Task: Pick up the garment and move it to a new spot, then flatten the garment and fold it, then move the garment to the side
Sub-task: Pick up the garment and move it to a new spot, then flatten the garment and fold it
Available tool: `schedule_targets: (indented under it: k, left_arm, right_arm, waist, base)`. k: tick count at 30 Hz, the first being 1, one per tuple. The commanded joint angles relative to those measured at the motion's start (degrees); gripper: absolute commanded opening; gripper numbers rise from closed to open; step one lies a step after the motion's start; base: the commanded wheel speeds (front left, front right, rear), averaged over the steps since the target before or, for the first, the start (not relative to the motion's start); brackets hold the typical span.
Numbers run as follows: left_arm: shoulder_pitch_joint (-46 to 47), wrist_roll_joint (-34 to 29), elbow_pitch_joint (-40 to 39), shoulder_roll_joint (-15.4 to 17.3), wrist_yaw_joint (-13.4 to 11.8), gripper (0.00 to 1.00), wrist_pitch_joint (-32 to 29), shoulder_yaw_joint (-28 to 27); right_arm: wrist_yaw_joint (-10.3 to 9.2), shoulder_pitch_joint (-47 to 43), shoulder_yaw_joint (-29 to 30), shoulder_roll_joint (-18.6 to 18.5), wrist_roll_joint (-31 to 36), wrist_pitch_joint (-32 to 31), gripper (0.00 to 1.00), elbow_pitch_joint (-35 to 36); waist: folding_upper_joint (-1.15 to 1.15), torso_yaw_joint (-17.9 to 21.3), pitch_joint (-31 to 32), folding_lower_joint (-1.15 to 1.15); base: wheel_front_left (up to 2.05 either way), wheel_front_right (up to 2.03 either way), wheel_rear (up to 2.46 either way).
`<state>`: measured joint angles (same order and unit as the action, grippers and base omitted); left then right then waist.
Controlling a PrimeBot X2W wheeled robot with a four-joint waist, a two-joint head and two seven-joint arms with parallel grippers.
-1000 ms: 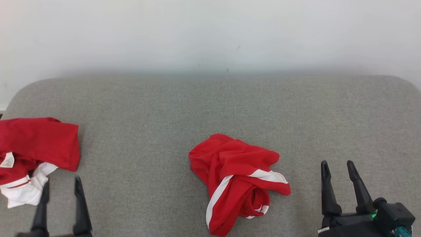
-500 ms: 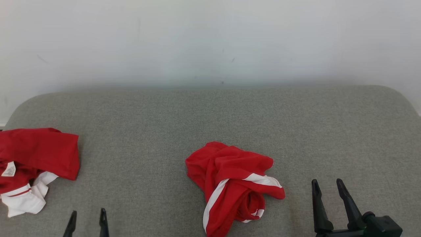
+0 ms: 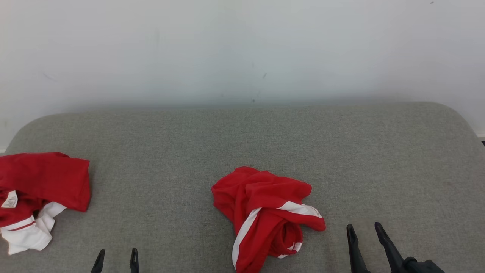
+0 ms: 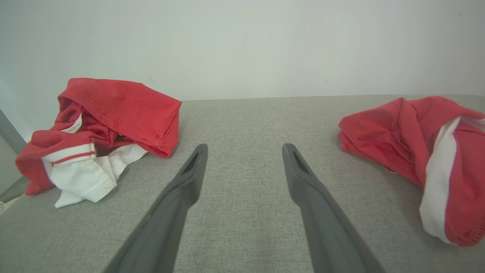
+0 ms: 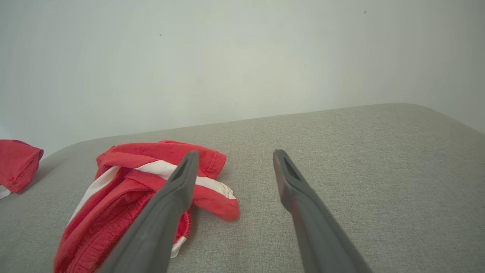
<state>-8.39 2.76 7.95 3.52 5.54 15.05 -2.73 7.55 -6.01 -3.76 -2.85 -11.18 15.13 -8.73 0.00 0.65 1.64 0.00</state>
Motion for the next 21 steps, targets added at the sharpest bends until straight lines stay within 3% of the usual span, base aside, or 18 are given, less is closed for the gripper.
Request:
schedule_targets:
  k: [1,13,21]
  left_arm:
    - [-0.96,0.24,-0.40,-0.33,-0.42,1.00,0.19,-0.09]
    - [-0.28,2.20,-1.02,-0.63,-1.85,1.00,0.19,-0.34]
    - [0.43,3.26,-0.79,-0.66,-0.94,1.00,0.19,-0.96]
  right_arm:
    - [-0.13,-0.83,-0.22,-0.07,0.37,0.02,1.00,-0.27]
    - [-0.13,-0.38,-0.99,-0.07,0.54,0.02,1.00,-0.73]
    - [-0.13,-0.07,-0.66,-0.07,0.08,0.02,1.00,-0.98]
  waist:
    - [0.00,-0.07,0.02,0.00]
    - [0.00,-0.47,-0.33,0.00]
    - [0.00,-0.82,-0.38,0.00]
  base:
    - [0.00,0.00,0.00]
    - [0.00,0.00,0.00]
    - [0.00,0.00,0.00]
